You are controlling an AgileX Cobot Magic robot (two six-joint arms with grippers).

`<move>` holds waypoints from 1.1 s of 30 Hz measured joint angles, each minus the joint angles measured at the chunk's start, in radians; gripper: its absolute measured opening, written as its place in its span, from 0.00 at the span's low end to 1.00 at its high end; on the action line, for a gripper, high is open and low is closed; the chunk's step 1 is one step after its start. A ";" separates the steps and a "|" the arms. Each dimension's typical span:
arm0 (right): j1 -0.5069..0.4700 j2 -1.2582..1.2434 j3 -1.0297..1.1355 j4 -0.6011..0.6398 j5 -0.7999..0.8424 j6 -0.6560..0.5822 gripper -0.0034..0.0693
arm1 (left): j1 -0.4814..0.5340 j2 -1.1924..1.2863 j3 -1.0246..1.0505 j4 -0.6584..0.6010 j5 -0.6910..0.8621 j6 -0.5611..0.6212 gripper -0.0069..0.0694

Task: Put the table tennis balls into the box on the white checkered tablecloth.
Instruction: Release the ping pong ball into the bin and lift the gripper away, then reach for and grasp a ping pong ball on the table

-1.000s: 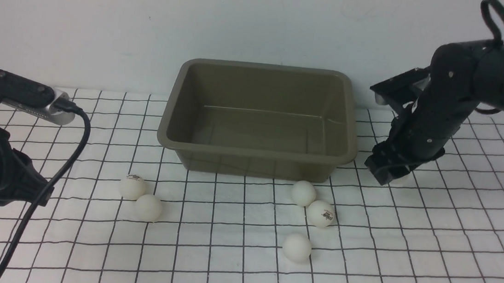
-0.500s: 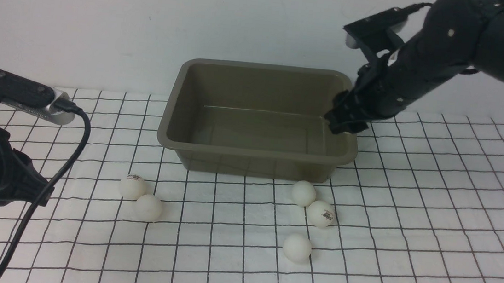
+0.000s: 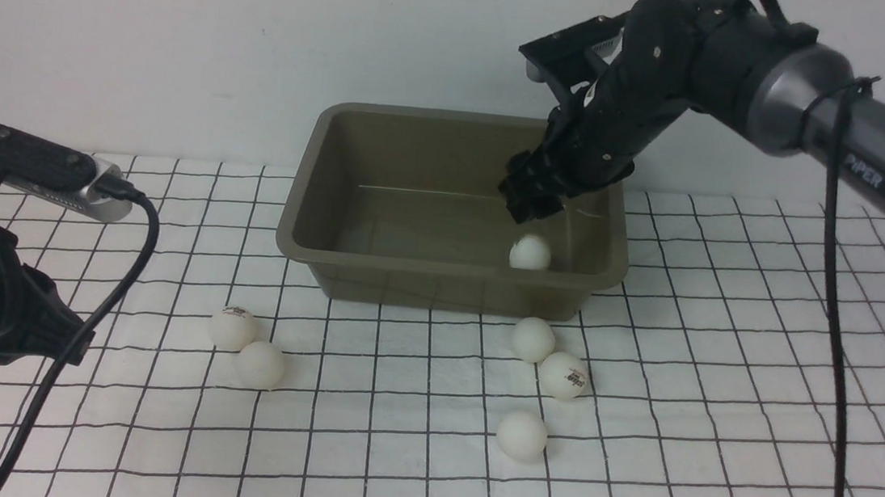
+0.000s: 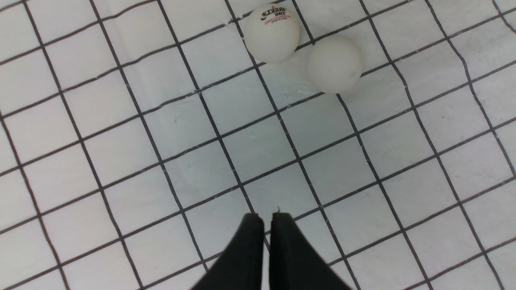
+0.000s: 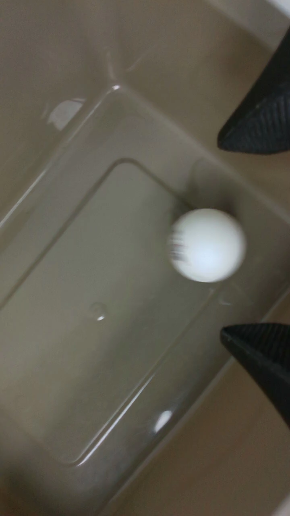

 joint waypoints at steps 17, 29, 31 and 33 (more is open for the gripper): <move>0.000 -0.282 0.173 0.031 0.149 0.116 0.78 | 0.000 0.000 0.000 0.000 0.001 0.000 0.11; 0.142 -0.461 0.705 0.054 -0.014 0.152 0.78 | 0.000 0.000 0.000 0.000 0.006 0.000 0.12; 0.199 -0.433 0.721 -0.013 -0.066 0.210 0.78 | 0.000 0.000 0.000 0.000 0.007 0.000 0.13; 0.242 -0.406 0.720 -0.094 -0.107 0.281 0.78 | 0.000 0.000 0.000 0.000 0.007 0.000 0.13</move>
